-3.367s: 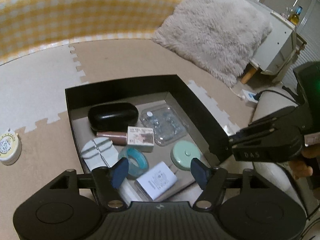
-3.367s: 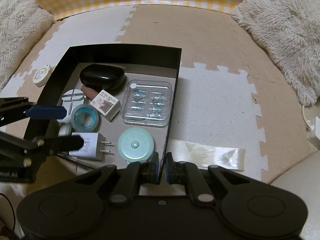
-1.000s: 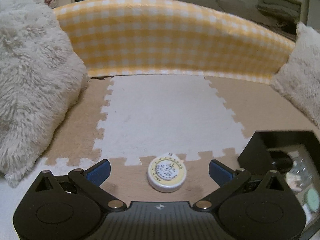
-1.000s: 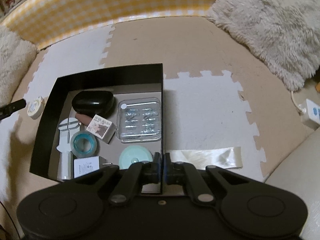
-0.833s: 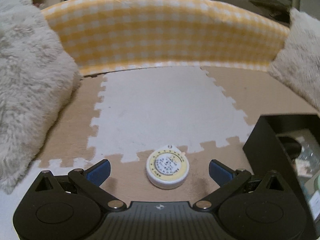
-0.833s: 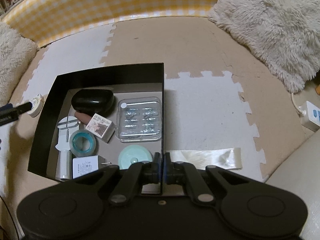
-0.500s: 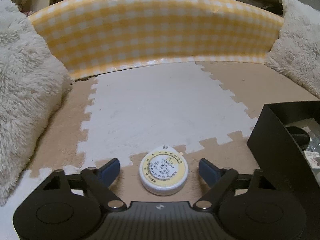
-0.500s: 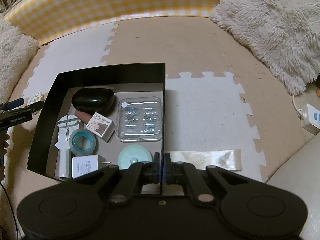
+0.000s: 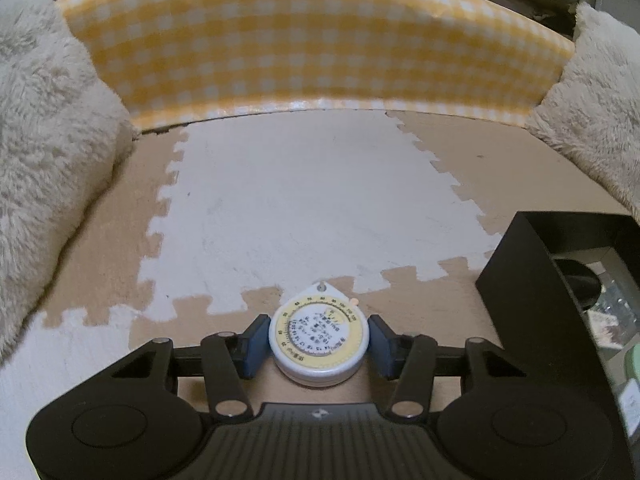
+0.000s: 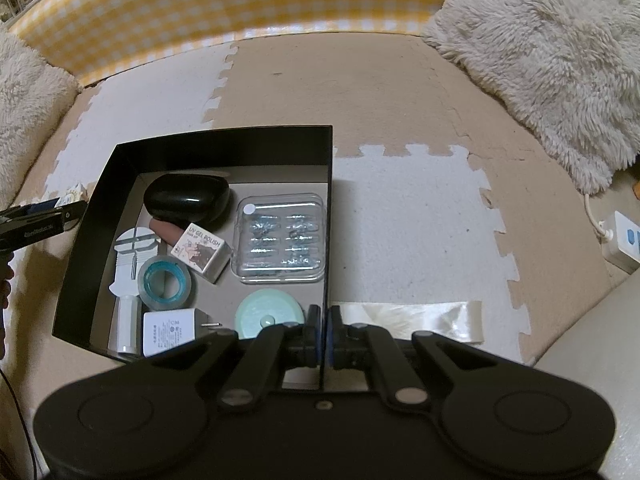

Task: Organize rigid objects
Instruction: 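Carry the tape measure into the black box and open the left gripper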

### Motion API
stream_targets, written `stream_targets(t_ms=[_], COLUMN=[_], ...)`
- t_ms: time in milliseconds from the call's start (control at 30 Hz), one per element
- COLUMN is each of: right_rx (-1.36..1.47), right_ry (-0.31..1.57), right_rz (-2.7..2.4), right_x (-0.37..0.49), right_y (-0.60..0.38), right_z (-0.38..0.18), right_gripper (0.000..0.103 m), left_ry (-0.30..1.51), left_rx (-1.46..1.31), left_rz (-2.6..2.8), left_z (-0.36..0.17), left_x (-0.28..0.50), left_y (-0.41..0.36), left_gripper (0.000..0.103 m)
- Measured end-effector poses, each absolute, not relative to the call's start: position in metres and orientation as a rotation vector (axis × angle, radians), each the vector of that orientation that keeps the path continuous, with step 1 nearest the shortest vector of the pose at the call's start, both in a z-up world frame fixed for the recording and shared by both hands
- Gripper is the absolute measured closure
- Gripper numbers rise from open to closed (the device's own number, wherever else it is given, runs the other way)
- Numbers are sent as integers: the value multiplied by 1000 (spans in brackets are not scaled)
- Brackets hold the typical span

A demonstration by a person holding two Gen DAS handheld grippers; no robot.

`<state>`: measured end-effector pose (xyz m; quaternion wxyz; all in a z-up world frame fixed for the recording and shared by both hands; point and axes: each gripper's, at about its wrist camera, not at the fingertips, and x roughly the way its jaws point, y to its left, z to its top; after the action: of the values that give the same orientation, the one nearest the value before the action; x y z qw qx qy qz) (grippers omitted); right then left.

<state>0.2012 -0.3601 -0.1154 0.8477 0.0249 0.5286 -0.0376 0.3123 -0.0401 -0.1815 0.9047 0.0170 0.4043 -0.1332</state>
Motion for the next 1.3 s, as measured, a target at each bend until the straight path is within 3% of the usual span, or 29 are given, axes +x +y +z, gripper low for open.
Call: stream_targets(t_ms=[733,1300], right_rx=[43,40], right_ry=[1120,1125], right_rz=[-73,-73], right_x=[201,201], right_y=[-360,-359], right_z=[-115,-115], right_gripper=[100,100], left_ry=[658,808], left_rx=[-102,-34], left_rz=[-567,-825], left_z=[-78,-138], left_x=[262,235], left_y=[-100,-186], left_gripper=[50,50])
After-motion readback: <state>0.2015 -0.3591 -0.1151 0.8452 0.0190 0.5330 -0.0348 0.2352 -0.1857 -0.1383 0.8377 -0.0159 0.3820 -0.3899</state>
